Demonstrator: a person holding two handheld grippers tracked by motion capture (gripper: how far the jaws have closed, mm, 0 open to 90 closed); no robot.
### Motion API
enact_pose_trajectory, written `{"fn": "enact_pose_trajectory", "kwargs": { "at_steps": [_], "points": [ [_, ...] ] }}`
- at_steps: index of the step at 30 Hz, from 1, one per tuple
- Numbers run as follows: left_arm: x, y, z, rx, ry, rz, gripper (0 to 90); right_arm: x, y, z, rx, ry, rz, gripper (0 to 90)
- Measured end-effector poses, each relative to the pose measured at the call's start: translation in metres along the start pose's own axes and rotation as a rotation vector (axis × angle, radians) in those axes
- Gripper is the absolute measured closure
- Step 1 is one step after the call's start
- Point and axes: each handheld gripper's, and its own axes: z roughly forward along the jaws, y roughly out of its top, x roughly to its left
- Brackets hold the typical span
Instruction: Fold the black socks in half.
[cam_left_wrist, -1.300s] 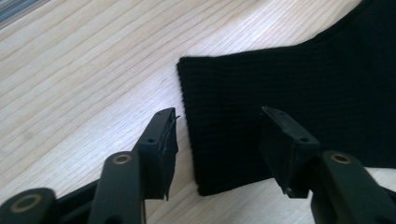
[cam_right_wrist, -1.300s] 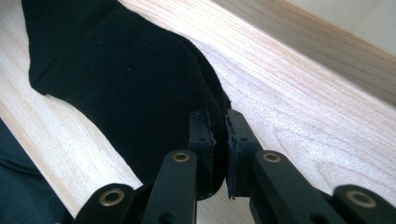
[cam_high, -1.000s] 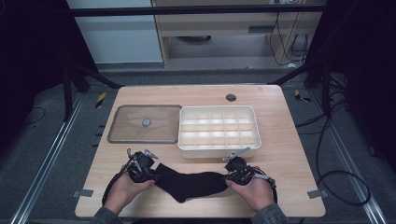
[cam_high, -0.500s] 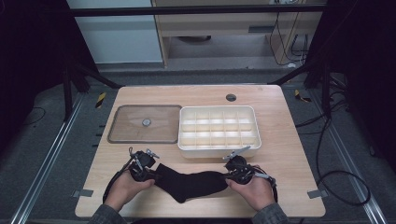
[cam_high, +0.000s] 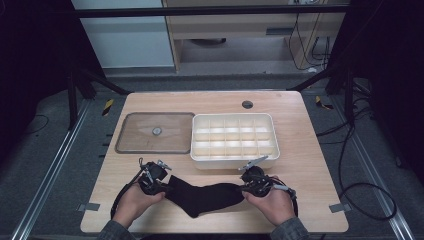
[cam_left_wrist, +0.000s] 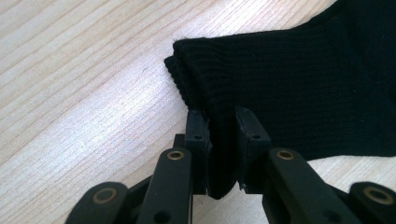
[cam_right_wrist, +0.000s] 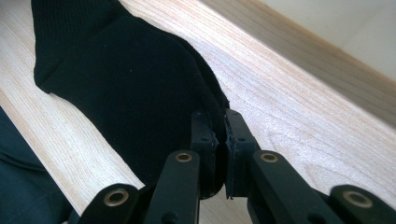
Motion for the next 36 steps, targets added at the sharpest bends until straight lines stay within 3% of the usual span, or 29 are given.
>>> {"fn": "enact_pose_trajectory", "kwargs": {
  "at_steps": [17, 25, 36],
  "points": [
    [0.003, -0.002, -0.014, -0.037, -0.020, 0.009, 77.7, -0.003, -0.003, -0.003, -0.004, -0.003, 0.000, 85.8],
    [0.008, -0.002, -0.031, -0.052, -0.012, 0.010, 77.7, 0.005, 0.003, -0.001, -0.005, 0.007, -0.010, 85.8],
    [0.013, -0.004, -0.038, -0.050, -0.008, 0.009, 77.7, 0.009, 0.005, 0.006, 0.004, 0.002, -0.020, 85.8]
  ]
}}
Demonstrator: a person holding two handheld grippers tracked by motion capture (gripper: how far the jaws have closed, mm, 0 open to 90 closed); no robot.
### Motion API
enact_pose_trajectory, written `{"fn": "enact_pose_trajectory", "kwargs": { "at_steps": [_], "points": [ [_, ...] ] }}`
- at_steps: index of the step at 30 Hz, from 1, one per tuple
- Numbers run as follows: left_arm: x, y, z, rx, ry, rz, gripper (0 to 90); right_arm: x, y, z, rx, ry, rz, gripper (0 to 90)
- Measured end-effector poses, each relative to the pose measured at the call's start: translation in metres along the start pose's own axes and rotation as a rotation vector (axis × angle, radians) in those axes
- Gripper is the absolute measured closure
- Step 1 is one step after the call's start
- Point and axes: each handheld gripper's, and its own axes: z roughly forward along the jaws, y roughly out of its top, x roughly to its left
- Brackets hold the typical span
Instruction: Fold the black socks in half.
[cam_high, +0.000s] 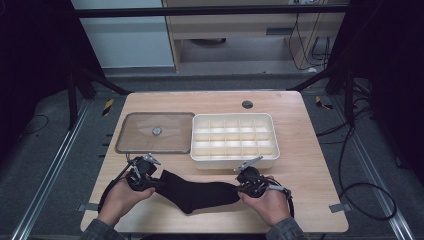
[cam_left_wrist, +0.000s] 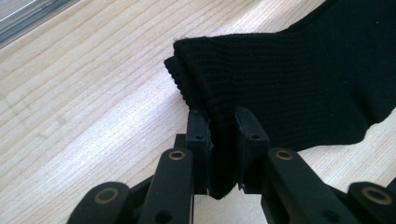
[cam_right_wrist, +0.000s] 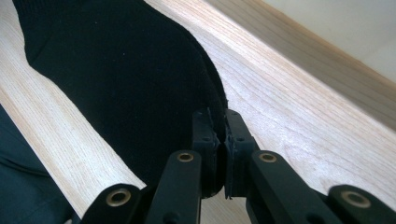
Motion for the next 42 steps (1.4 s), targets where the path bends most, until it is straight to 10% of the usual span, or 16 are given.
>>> {"fn": "enact_pose_trajectory", "kwargs": {
  "at_steps": [29, 42],
  "points": [
    [0.021, -0.006, -0.040, 0.033, 0.063, 0.014, 77.7, 0.047, 0.023, 0.038, -0.013, 0.081, -0.031, 85.6],
    [0.012, -0.002, -0.049, 0.030, 0.013, 0.022, 77.7, 0.057, 0.030, 0.049, -0.019, 0.111, -0.039, 85.6]
  ]
}}
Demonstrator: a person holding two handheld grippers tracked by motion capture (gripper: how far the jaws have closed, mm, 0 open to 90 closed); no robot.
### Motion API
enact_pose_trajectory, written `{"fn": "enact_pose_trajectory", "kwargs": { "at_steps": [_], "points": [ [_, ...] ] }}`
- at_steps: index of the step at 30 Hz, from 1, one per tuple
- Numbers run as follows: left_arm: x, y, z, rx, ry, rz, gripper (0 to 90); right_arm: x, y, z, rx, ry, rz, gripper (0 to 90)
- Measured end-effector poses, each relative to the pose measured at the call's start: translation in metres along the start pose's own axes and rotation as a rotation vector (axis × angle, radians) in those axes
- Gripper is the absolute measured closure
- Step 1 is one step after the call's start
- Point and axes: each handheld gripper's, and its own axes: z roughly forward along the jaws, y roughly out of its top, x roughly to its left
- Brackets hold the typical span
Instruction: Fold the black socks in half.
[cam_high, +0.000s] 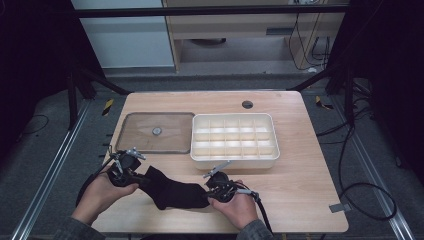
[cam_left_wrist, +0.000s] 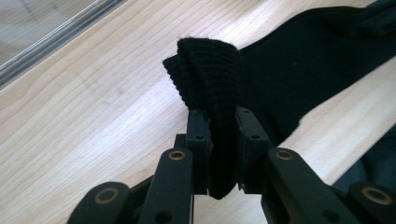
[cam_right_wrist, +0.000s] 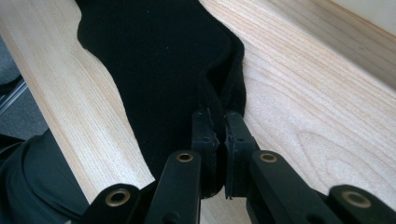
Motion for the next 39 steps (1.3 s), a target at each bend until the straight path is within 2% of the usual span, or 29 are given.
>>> {"fn": "enact_pose_trajectory", "kwargs": {
  "at_steps": [10, 21, 27, 31, 35, 39],
  "points": [
    [-0.029, 0.018, 0.008, -0.016, -0.065, 0.046, 77.7, -0.003, 0.000, -0.001, -0.006, 0.008, 0.008, 85.5],
    [-0.054, 0.025, 0.022, -0.035, -0.124, 0.081, 77.6, -0.009, 0.000, -0.004, -0.005, 0.021, 0.018, 85.6],
    [-0.068, 0.030, 0.035, -0.058, -0.137, 0.087, 77.4, -0.013, -0.001, -0.004, -0.002, 0.028, 0.012, 85.5],
    [-0.080, 0.034, 0.050, -0.079, -0.138, 0.100, 77.2, -0.015, -0.001, -0.003, -0.004, 0.031, 0.015, 85.5],
    [-0.084, 0.036, 0.058, -0.071, -0.120, 0.111, 77.1, -0.017, -0.001, -0.003, -0.006, 0.029, 0.016, 85.3],
    [-0.085, 0.037, 0.066, -0.086, -0.132, 0.102, 77.0, -0.019, -0.002, -0.002, -0.003, 0.030, 0.017, 85.0]
  ]
}}
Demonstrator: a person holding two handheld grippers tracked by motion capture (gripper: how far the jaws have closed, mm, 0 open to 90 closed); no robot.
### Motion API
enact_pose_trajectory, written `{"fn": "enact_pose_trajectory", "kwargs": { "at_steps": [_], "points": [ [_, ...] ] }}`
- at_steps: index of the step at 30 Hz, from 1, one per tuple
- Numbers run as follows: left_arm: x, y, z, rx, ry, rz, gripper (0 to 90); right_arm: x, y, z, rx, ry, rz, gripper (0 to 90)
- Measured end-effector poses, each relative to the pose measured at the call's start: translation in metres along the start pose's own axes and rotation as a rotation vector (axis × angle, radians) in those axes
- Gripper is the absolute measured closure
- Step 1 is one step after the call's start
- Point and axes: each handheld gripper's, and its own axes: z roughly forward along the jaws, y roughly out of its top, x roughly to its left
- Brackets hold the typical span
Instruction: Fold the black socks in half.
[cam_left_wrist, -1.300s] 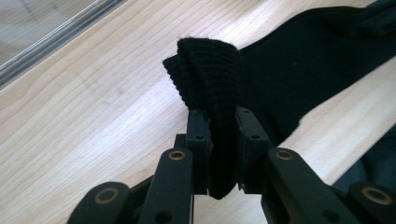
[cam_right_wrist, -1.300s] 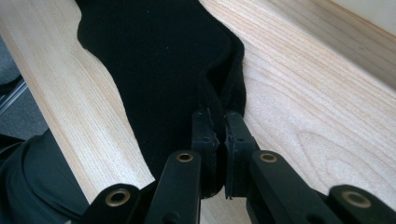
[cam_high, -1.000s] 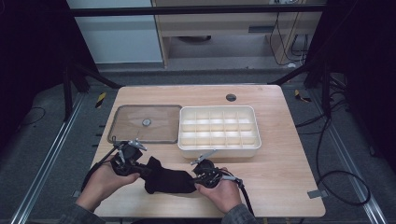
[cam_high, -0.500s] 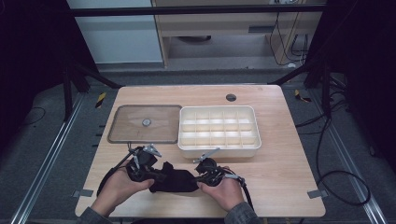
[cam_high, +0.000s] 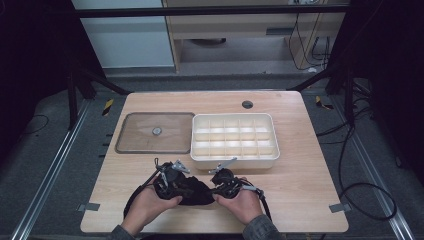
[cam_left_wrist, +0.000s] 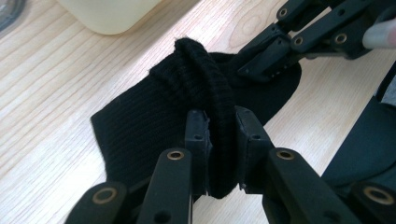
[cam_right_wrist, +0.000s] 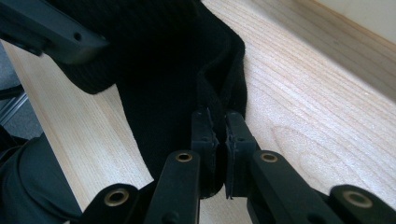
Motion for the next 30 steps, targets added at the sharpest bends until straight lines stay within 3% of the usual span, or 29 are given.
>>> {"fn": "enact_pose_trajectory", "kwargs": {
  "at_steps": [7, 11, 14, 19, 23, 24, 30],
  "points": [
    [-0.004, -0.001, 0.010, -0.013, -0.041, -0.005, 76.9, -0.003, 0.002, 0.002, 0.005, -0.004, 0.001, 84.8],
    [-0.008, -0.001, 0.014, -0.008, -0.015, 0.014, 76.8, -0.003, 0.002, 0.002, -0.001, -0.012, 0.004, 82.5],
    [-0.006, -0.002, 0.019, -0.004, -0.013, 0.003, 76.8, -0.002, 0.002, 0.000, -0.007, -0.018, -0.003, 76.5],
    [-0.005, -0.005, 0.026, 0.008, -0.009, -0.001, 76.7, 0.001, -0.001, -0.005, -0.015, -0.041, -0.002, 58.6],
    [-0.006, -0.006, 0.027, 0.008, -0.007, -0.003, 76.8, 0.004, -0.004, -0.013, -0.031, -0.049, 0.000, 55.3],
    [-0.006, -0.006, 0.027, 0.007, -0.007, -0.003, 76.8, 0.004, -0.005, -0.015, -0.037, -0.050, 0.005, 55.3],
    [-0.010, -0.004, 0.028, -0.001, -0.010, 0.000, 76.6, 0.003, -0.005, -0.015, -0.031, -0.041, -0.004, 79.7]
  ]
}}
